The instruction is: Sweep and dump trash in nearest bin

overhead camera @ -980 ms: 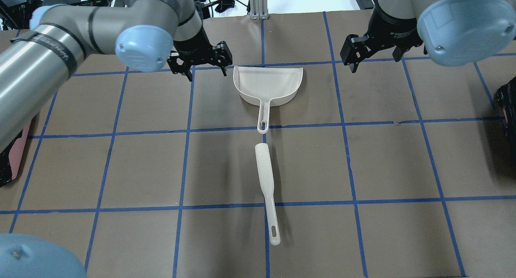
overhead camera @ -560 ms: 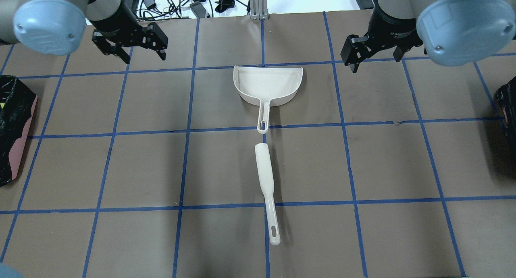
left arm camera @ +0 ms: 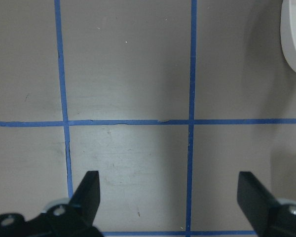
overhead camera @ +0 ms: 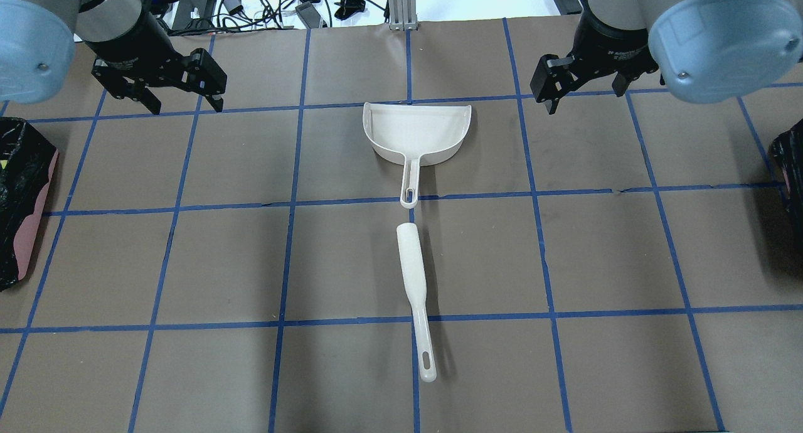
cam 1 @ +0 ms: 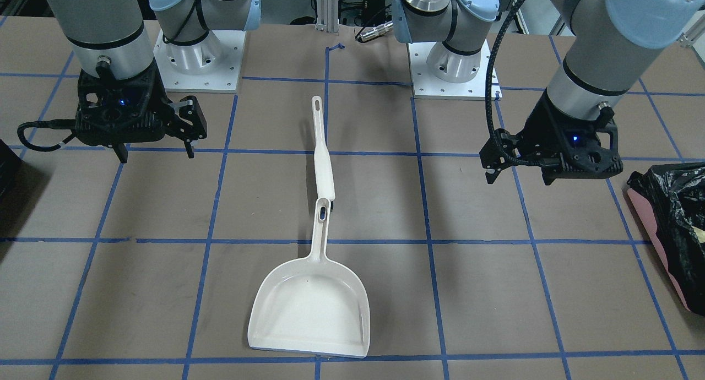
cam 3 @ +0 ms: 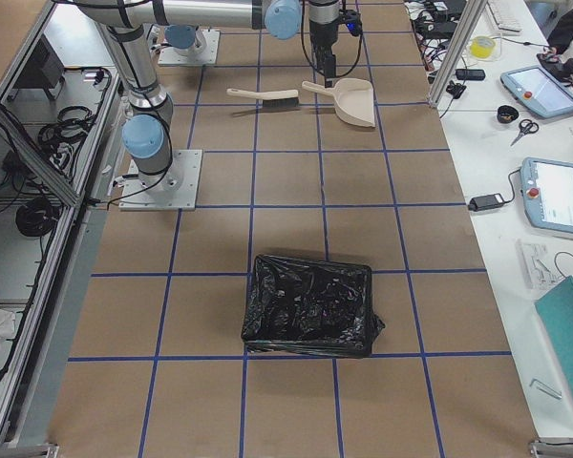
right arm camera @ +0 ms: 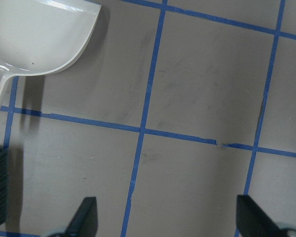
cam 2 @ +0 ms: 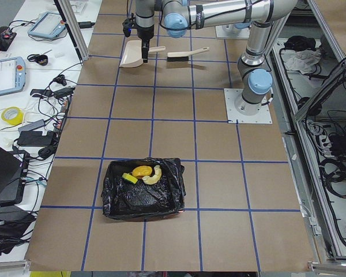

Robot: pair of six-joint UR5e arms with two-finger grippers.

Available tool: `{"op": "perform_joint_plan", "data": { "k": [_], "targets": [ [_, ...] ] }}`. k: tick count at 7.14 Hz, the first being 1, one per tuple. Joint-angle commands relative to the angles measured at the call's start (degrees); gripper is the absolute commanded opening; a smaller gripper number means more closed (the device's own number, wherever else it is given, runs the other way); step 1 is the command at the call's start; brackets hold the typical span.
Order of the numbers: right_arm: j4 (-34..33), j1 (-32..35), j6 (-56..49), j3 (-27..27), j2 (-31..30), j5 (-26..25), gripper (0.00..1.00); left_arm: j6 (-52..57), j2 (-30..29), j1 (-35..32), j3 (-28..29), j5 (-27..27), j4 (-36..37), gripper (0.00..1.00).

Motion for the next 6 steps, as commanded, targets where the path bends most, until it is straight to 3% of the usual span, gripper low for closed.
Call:
{"op": "perform_joint_plan", "data": {
  "k": [1, 6],
  "targets": [
    [0.0, -0.06, 0.0, 0.0, 0.08, 0.02, 1.0, -0.07, 0.85, -0.56, -1.51, 0.67, -0.72, 1.0],
    [-0.08, -0.06, 0.0, 0.0, 0.09, 0.02, 1.0, 0.36, -0.3, -2.85, -2.05, 0.5, 0.77, 1.0]
  ]
}}
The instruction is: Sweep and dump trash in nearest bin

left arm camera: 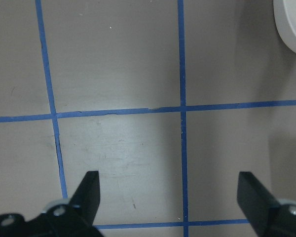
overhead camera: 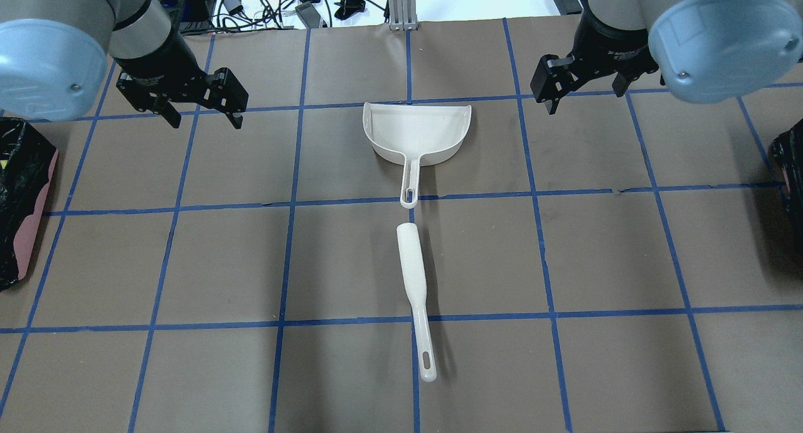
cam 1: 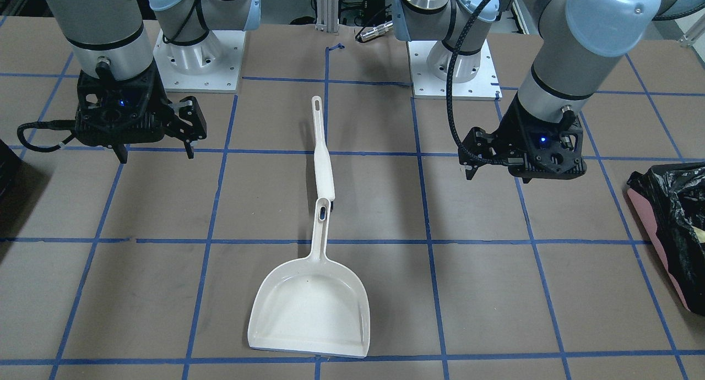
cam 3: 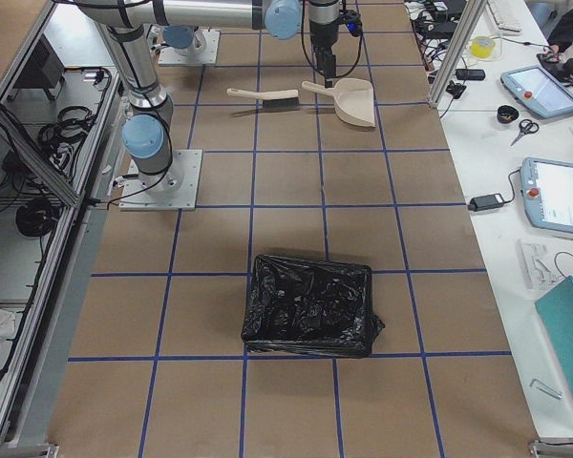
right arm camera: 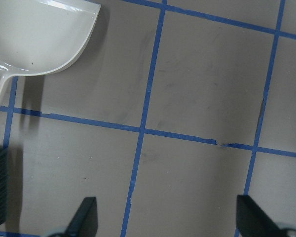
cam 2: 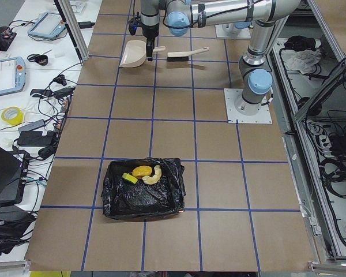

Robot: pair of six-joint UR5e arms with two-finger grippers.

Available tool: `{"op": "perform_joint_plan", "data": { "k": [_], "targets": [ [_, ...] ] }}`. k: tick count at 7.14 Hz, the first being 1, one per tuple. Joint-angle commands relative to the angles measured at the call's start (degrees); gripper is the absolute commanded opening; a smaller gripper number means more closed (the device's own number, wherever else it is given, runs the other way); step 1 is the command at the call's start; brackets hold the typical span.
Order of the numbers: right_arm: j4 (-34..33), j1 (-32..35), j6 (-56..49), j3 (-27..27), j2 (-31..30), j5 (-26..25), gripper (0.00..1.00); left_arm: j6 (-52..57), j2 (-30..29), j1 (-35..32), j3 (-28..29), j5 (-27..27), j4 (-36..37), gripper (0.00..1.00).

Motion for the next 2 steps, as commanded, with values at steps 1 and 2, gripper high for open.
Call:
{"op": "perform_joint_plan", "data": {
  "k": [1, 2],
  "targets": [
    [0.02, 0.0, -0.09, 0.09, 0.01, -0.08, 1.0, 0.06, 0.42, -0.06, -0.03, 0.05, 0.02, 1.0],
    [0.11, 0.0, 0.0, 0.09, 0.01, 0.0, 1.0, 0.06, 0.42, -0.06, -0.12, -0.04, 0.02, 1.0]
  ]
}}
